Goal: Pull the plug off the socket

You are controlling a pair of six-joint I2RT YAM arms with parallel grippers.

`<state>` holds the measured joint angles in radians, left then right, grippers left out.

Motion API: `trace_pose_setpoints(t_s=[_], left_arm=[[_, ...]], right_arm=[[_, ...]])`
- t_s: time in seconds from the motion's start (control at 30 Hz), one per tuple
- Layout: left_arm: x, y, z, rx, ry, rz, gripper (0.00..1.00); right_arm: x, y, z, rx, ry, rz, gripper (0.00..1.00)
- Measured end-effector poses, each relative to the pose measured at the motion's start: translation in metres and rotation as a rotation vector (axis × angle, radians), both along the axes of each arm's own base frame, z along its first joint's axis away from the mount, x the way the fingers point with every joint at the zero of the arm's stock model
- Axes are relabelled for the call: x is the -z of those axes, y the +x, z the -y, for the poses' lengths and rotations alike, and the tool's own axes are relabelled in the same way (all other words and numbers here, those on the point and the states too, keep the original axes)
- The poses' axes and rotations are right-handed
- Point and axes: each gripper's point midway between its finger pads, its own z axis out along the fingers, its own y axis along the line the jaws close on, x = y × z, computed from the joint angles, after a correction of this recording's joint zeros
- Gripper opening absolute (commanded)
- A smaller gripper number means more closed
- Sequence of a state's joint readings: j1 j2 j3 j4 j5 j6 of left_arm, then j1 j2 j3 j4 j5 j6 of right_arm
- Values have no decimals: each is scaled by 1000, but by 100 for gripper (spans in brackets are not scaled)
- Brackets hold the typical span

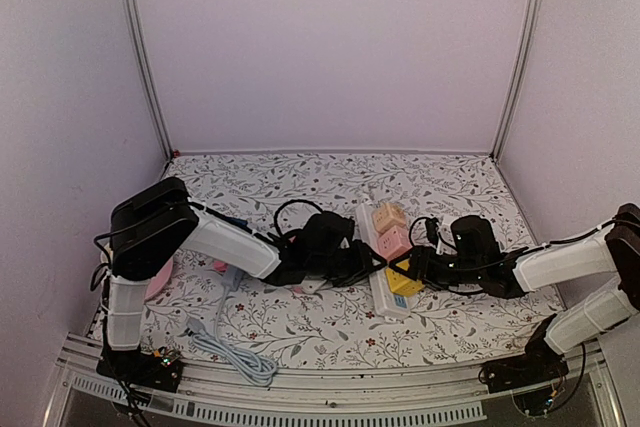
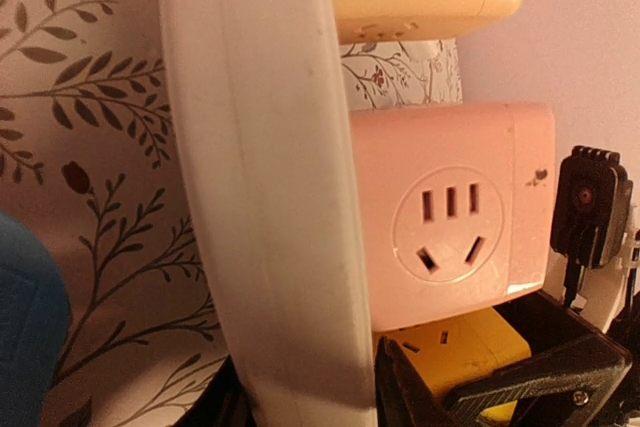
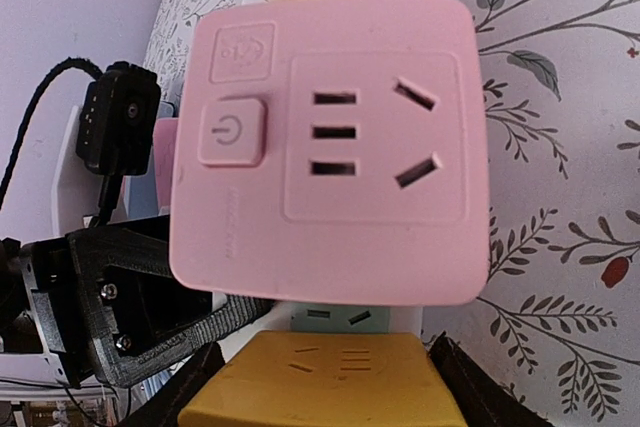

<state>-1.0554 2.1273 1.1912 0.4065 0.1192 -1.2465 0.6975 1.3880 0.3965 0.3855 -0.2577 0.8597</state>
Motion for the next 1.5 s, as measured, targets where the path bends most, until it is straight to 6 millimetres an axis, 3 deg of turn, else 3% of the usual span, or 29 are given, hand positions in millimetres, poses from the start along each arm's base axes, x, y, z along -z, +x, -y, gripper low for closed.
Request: trace_pose_setpoints(t_s=[0.17, 0.47, 0.77, 1.1, 1.23, 1.5], left_arm=[[0, 0, 0, -2, -1, -2, 0], [1, 0, -1, -11, -5, 12, 0], [-2, -3, -10, -43, 12, 29, 0], [-5, -4, -18, -80, 41, 59, 0], [-5, -4, -18, -88, 46, 64, 0], [-6, -5, -21, -125, 92, 63, 0]], right_arm=[[0, 0, 0, -1, 0, 0, 72], [2, -12, -9, -72, -2, 0, 94], [-3, -26, -11, -103, -51, 25, 95], [-5, -24, -3, -62, -79, 33, 79], [-7, -24, -5, -61, -70, 30, 60], [-8, -26, -7, -46, -63, 7, 34]])
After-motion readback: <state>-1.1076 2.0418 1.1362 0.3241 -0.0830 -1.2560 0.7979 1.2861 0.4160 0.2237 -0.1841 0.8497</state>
